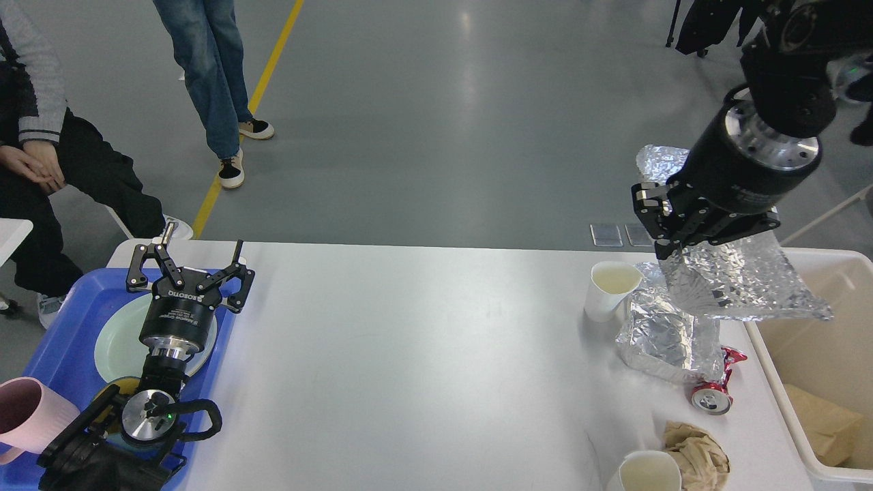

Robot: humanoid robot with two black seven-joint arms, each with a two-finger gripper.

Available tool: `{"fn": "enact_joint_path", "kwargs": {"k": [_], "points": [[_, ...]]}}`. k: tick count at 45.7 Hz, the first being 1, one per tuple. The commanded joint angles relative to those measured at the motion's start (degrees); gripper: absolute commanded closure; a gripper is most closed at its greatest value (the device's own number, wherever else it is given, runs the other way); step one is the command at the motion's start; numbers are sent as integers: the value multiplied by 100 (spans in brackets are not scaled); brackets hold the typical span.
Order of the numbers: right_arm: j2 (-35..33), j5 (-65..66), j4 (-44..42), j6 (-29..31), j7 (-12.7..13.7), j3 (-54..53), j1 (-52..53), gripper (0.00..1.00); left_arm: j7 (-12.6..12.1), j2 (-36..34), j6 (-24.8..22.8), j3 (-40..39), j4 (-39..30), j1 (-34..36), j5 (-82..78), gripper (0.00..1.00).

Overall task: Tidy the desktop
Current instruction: 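Lift the foil tray and carry it to the white bin, then release the foil tray into the bin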

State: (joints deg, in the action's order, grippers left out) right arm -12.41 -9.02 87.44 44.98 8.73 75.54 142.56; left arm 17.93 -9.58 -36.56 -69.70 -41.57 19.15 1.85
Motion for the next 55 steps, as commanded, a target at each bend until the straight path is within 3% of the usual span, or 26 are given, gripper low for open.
{"fn": "enact_joint_path", "kwargs": {"k": [1, 9, 28, 39, 47, 55], "points": [[-51, -21, 326, 99, -3, 382, 492, 100, 0, 0, 0, 0, 0, 1, 0, 4], [-218, -56, 379, -15, 6, 532, 493, 100, 0, 0, 0, 0, 0, 1, 0, 4], [-701, 49, -209, -1429, 6, 1428, -587, 100, 0, 0, 0, 0, 0, 1, 0, 4], [-1395, 76, -1202, -2511, 6, 1455, -2511, 100, 0, 0, 0, 9, 0, -8, 0, 4], [-1773, 58, -2485, -3548, 6, 1025, -4638, 100, 0, 0, 0, 0, 0, -8, 0, 4], [-1879, 58, -4154, -3707, 6, 103, -6369, 100, 0, 0, 0, 9, 0, -8, 0, 4]]}}
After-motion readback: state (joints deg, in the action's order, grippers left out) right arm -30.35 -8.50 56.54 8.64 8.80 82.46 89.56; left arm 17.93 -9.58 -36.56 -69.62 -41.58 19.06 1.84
